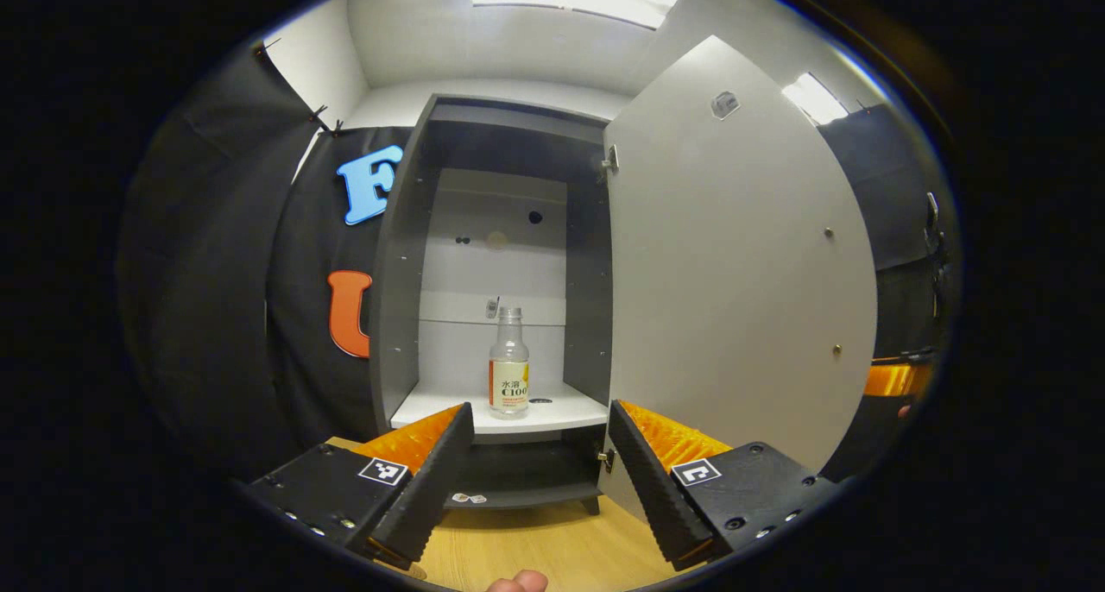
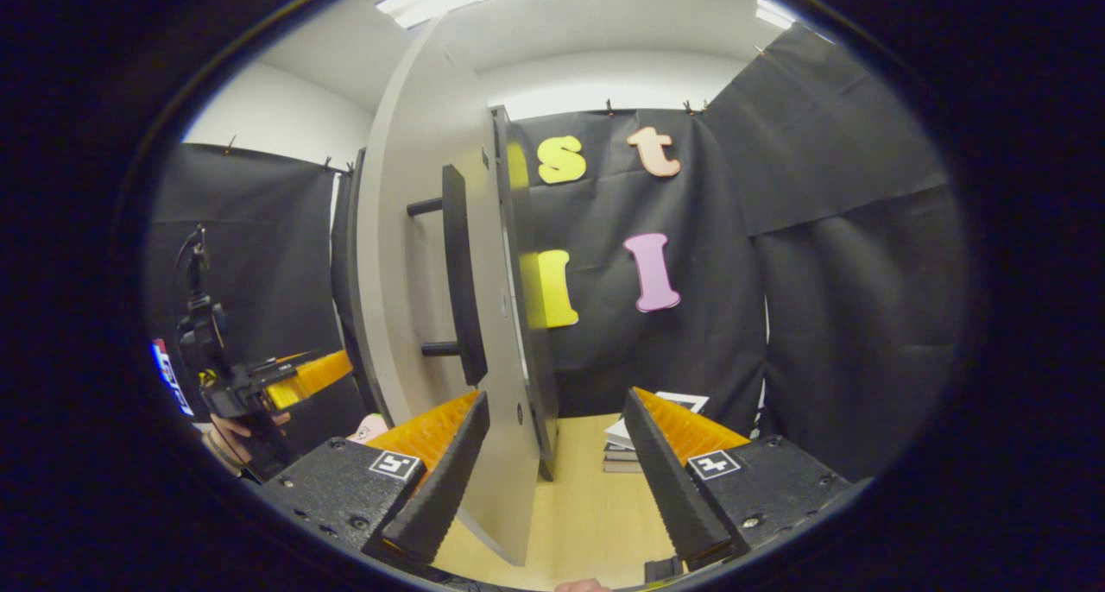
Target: Open the cabinet door with the right hand, grasp the bottle in the cabinet with the left hand and place it on the coaster, then close the cabinet door with the right hand.
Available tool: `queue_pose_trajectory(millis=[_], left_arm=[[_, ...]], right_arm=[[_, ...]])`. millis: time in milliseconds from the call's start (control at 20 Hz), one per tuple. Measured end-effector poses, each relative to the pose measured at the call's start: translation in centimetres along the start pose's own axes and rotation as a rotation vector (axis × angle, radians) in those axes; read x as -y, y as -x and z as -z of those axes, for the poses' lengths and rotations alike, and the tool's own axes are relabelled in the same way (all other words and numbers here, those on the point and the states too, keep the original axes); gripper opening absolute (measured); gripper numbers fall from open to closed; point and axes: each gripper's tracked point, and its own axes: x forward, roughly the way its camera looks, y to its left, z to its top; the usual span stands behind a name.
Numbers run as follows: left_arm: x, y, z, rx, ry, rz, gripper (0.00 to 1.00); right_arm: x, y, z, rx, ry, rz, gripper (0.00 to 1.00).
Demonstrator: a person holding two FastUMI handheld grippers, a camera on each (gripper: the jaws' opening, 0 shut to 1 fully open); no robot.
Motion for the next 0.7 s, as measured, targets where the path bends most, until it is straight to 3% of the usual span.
queue_pose_trajectory(millis=[200, 450, 700], left_arm=[[-0.6, -6.0, -2.1, 0.019, 0.021, -0.004, 0.95], [-3.6, -13.6, -3.3, 0.029, -0.055, -0.051, 0.95], [-5.5, -19.9, -2.1, -0.001, -0.080, -0.102, 0.95]], right_arm=[[-0.2, -0.8, 1.8, -0.032, 0.003, -0.026, 0.98], [0.9, -0.8, 2.7, -0.042, -0.033, -0.016, 0.98], [3.4, -0.9, 3.0, -0.049, -0.037, 0.071, 0.98]])
